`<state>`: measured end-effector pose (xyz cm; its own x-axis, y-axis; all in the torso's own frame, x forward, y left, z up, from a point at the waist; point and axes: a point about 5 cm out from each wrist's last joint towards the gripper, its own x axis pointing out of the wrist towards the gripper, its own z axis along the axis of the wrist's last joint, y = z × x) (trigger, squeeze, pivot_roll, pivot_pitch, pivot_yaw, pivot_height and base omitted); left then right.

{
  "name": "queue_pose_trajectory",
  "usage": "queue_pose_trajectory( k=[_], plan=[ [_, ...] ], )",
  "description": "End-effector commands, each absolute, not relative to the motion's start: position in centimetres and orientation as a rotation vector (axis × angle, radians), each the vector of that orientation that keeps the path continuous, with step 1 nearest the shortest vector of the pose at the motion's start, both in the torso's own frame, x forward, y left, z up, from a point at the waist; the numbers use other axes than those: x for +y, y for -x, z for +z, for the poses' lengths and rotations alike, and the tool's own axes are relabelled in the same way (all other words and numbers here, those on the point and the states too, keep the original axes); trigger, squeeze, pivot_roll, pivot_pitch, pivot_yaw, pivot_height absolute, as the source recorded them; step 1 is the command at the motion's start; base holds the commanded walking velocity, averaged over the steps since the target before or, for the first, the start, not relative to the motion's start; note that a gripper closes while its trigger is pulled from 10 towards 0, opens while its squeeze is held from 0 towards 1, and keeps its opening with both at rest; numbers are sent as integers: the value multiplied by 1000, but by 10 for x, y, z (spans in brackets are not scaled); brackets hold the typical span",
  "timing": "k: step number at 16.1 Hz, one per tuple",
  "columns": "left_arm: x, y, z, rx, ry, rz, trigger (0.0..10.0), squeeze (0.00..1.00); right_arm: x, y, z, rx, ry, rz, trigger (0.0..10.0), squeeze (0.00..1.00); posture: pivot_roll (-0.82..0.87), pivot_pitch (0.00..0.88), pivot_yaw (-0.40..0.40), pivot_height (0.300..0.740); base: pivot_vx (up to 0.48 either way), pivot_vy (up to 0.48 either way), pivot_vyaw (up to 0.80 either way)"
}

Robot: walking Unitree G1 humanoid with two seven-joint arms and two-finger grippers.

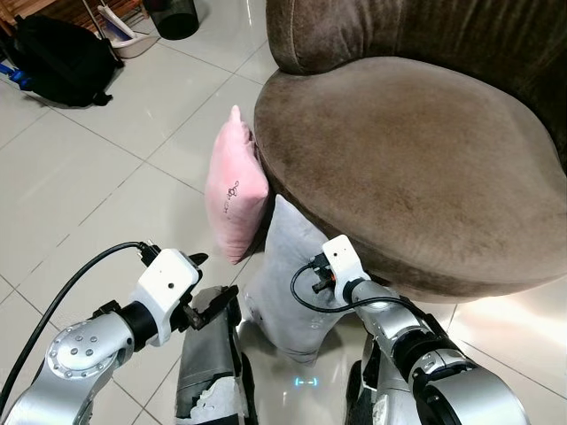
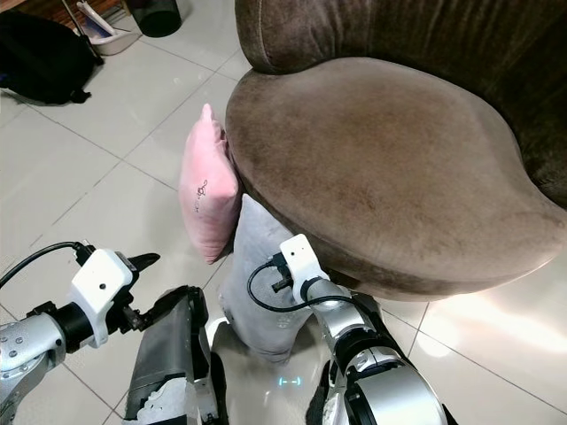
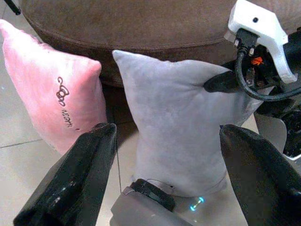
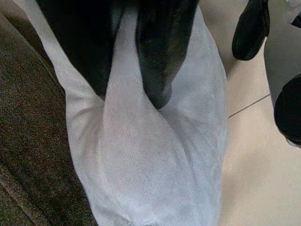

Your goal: Move the pillow to the sofa from floor

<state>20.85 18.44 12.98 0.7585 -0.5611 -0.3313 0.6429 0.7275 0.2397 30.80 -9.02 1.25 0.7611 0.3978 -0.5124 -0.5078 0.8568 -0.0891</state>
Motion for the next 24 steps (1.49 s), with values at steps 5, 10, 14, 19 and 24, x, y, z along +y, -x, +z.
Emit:
queue_pose_trajectory(
  k=[5, 10, 14, 19, 24],
  plan=[
    [182, -219, 120, 223, -353, -645, 10000, 0, -74, -306, 21, 446, 22, 627, 0, 0, 188, 203, 25, 520, 0, 0, 0],
    [174, -232, 133, 92, -268, -554, 10000, 0, -86, -306, 102, 77, -272, 766, 0, 0, 114, 132, -1, 520, 0, 0, 0],
    [167, -251, 160, -49, -221, -586, 10000, 0, -127, -319, 192, -238, -431, 449, 0, 0, 69, 88, 15, 520, 0, 0, 0],
    [166, -267, 185, -153, -222, -503, 10000, 0, -160, -314, 256, -400, -399, 152, 10000, 0, 39, 41, 23, 520, 0, 0, 0],
    [167, -279, 206, -215, -254, -270, 10000, 0, -159, -305, 251, -383, -246, 40, 10000, 0, 36, 14, 28, 565, 0, 0, 0]
  ],
)
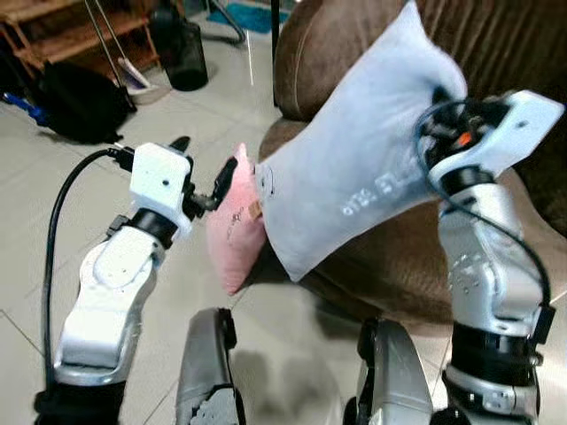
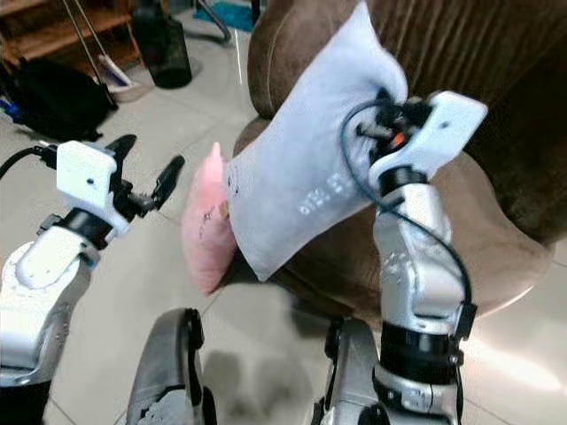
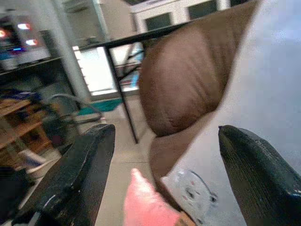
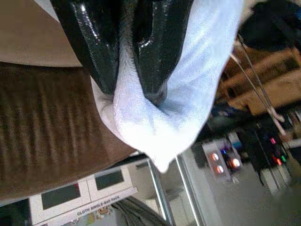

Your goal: Move the pillow to the sofa from floor

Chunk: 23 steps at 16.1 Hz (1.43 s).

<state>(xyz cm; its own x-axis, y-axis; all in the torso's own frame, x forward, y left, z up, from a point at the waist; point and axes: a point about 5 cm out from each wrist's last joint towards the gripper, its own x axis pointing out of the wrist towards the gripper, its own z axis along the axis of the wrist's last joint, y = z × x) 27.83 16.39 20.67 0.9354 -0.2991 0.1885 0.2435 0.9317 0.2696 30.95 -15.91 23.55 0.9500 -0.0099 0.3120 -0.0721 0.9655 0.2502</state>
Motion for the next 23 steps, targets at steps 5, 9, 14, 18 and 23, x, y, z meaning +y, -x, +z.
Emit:
queue_pose_trajectory(
  k=[5, 9, 14, 18, 23],
  plan=[
    [169, -284, 204, -202, -264, -190, 10000, 0, -159, -306, 246, -342, -217, -11, 10000, 0, 31, 9, 30, 620, 0, 0, 0],
    [171, -286, 200, -187, -271, -152, 10000, 0, -156, -309, 255, -352, -202, -7, 10000, 0, 29, 17, 19, 655, 0, 0, 0],
    [169, -290, 203, -208, -305, -168, 10000, 0, -155, -309, 279, -412, -192, 4, 10000, 0, 27, 10, 28, 710, 0, 0, 0],
    [168, -295, 204, -217, -309, -164, 10000, 0, -153, -310, 286, -426, -135, 22, 10000, 0, 21, 8, 28, 740, 0, 0, 0],
    [167, -300, 203, -216, -279, -134, 10000, 0, -153, -313, 275, -375, -74, 2, 10000, 0, -26, 29, 28, 740, 0, 0, 0]
  ],
)
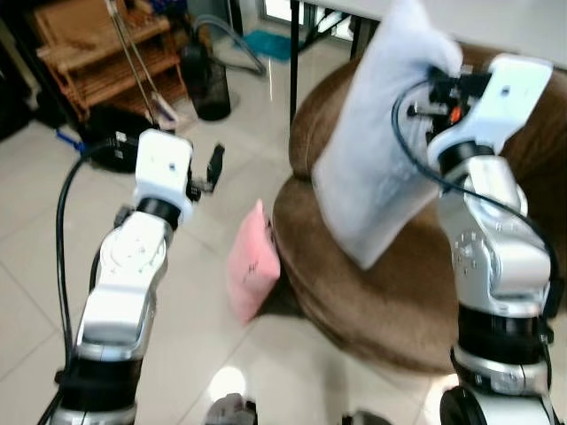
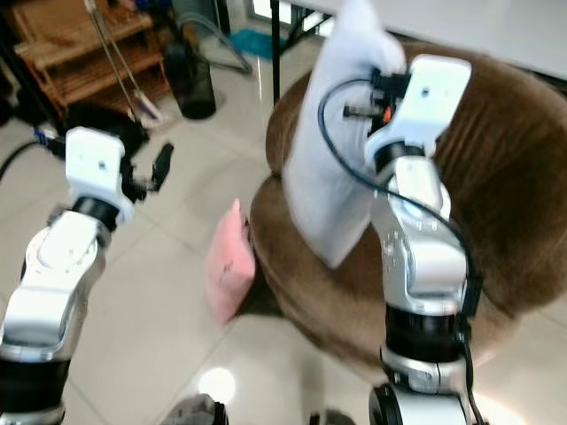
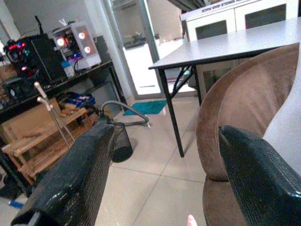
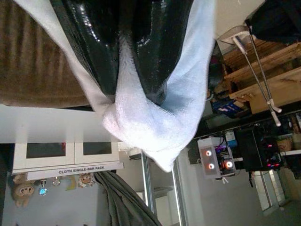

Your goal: Move the pillow to the sofa from floor

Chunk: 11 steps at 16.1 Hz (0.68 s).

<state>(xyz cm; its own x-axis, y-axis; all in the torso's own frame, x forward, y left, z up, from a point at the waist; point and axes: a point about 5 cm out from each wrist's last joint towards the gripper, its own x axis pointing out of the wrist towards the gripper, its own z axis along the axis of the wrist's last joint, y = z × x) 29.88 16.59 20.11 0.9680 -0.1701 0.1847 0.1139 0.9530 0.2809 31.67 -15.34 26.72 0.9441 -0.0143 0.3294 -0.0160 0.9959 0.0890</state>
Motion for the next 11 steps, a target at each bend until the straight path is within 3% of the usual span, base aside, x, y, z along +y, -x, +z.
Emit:
queue_pose_trajectory(
  k=[1, 5, 8, 11],
  plan=[
    [167, -300, 202, -212, -263, -133, 10000, 0, -155, -313, 273, -364, -73, -10, 10000, 0, -42, 37, 40, 740, 0, 0, 0],
    [160, -302, 198, -215, -241, -190, 10000, 0, -153, -313, 253, -251, -4, -30, 10000, 0, -64, 41, 73, 740, 0, 0, 0],
    [159, -301, 198, -213, -208, -203, 10000, 0, -150, -311, 246, -223, -45, -15, 10000, 0, -74, 46, 76, 740, 0, 0, -800],
    [161, -302, 196, -204, -203, -196, 10000, 0, -147, -311, 246, -215, -24, -6, 10000, 0, -47, 58, 71, 740, 280, 0, -800]
  ],
)
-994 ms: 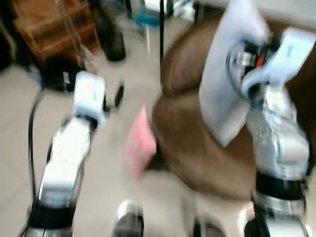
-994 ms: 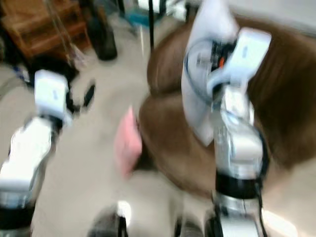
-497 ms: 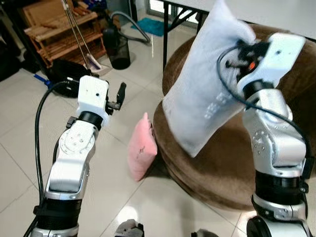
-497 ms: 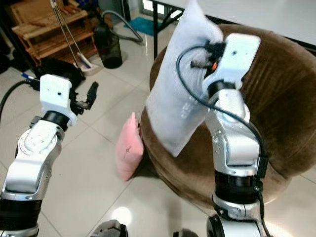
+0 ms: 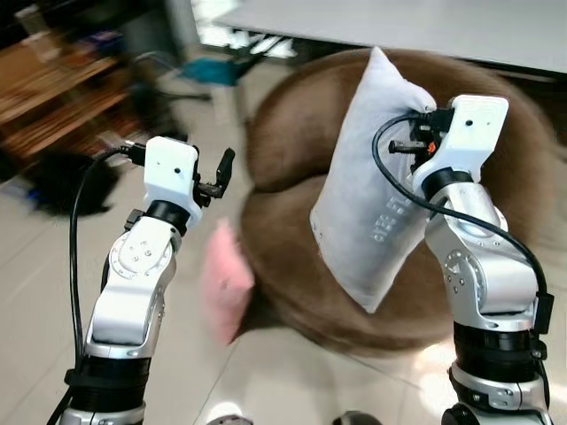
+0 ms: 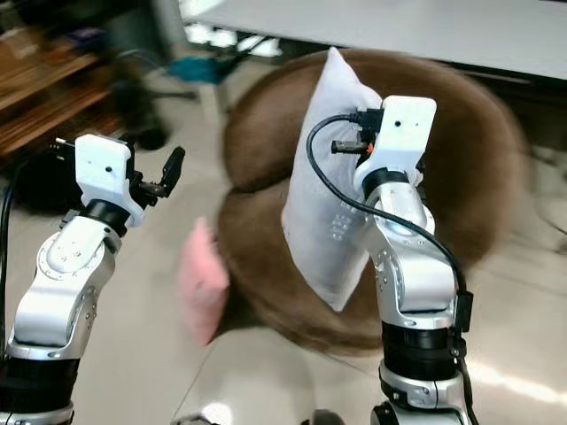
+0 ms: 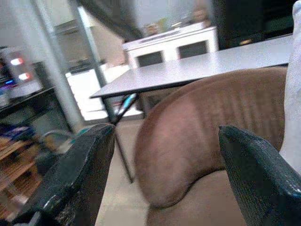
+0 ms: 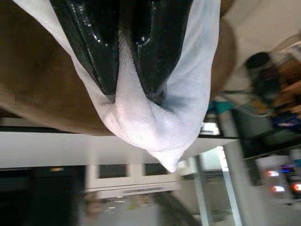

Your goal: Move the pillow to the sofa from floor

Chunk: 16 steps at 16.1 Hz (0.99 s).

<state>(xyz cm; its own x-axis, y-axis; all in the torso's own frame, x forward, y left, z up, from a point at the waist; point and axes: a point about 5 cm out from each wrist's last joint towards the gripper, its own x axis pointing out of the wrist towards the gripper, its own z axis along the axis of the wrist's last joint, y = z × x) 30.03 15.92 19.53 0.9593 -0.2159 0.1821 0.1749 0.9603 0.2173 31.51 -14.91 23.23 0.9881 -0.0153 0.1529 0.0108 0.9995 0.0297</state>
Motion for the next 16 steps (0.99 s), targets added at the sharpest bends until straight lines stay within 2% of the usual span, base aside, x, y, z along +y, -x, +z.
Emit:
queue_pose_trajectory(
  k=[1, 6, 10, 16],
  plan=[
    [163, -303, 196, -199, -211, -194, 10000, 0, -145, -312, 245, -210, -28, 2, 10000, 0, -39, 56, 70, 740, 281, 0, -613],
    [170, -299, 192, -184, -226, -169, 10000, 0, -133, -311, 230, -149, -12, 86, 10000, 0, -10, 58, 47, 740, 283, 0, 0],
    [171, -299, 191, -177, -230, -174, 10000, 0, -136, -311, 223, -120, -35, 70, 10000, 0, -5, 59, 50, 740, 283, 0, 0],
    [165, -300, 190, -169, -244, -214, 10000, 0, -143, -310, 215, -96, -39, 38, 10000, 0, -3, 60, 65, 740, 302, 0, -800]
  ],
)
